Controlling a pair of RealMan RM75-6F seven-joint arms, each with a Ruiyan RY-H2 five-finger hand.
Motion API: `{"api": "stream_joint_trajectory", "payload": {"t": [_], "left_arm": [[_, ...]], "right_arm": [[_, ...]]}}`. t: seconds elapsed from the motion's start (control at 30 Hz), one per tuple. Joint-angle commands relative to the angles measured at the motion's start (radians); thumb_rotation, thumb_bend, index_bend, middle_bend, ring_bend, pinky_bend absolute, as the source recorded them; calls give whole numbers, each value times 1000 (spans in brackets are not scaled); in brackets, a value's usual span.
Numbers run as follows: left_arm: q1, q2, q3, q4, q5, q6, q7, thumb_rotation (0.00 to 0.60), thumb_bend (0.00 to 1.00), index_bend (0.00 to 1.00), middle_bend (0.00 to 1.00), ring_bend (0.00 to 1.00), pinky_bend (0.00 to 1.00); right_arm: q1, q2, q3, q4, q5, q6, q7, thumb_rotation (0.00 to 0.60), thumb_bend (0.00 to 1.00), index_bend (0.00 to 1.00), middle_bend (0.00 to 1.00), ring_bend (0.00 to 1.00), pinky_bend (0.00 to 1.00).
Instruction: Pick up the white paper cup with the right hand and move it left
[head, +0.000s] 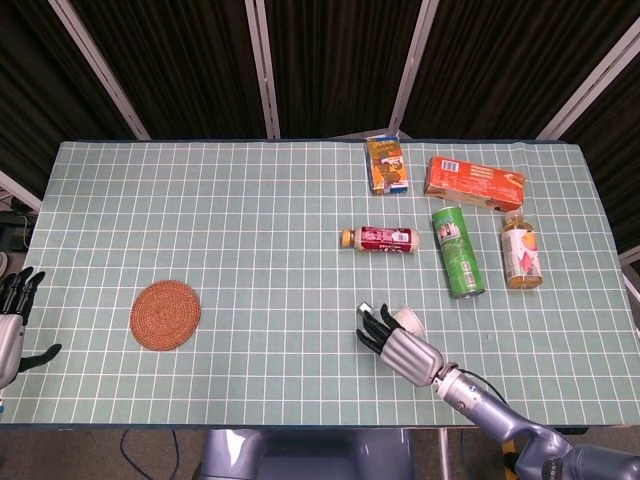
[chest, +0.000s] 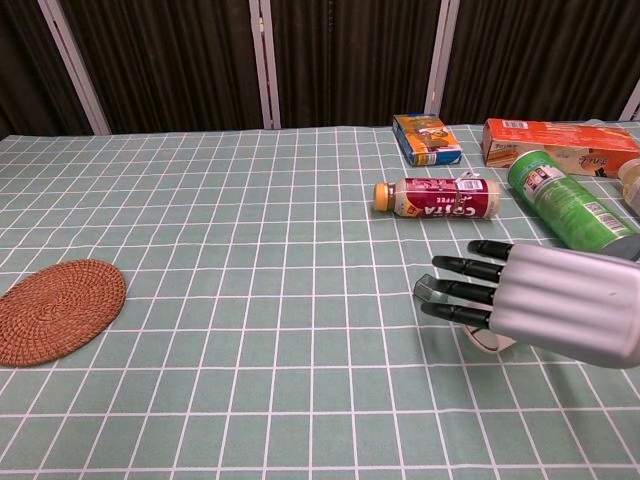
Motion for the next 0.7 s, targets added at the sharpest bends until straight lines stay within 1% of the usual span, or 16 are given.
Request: {"api": "stream_joint_trajectory", "payload": {"t": [0.03,0.17,0.33,0.4,0.47,0.6,0.7], "left_arm": [[-1,-1,0,-1,-1,-1,2,600,0,0,0,0,0],[-1,-1,0,-1,-1,-1,4,600,0,0,0,0,0],[-1,-1,0,0,-2,-2,3,600,0,0,0,0,0],[-1,-1,1,0,-2,-3,3,600,0,0,0,0,0],[-1,0,0,0,-2,-2,1,600,0,0,0,0,0],[-1,0,1,0,-2,-3,0,600,0,0,0,0,0],[-1,1,1,-1,-2,-4,-1,600,0,0,0,0,0]], "right_arm": [[-2,-9,0,10,8,-9,-12,600,77,29,125,5,226],[-3,-29,-5,41,0,0,-17,600,135,77,179,62,248],[1,-42,-17,77,-23,20,9,600,231,178,280,155,331],[4,-46,-22,89,-35,32,28,600,284,221,326,192,381],[7,-51,-26,110,-52,53,56,600,312,239,349,212,413],[7,-55,-27,129,-63,89,109,600,323,247,369,234,435],[7,-52,-16,124,-65,141,194,600,321,253,375,243,447]]}}
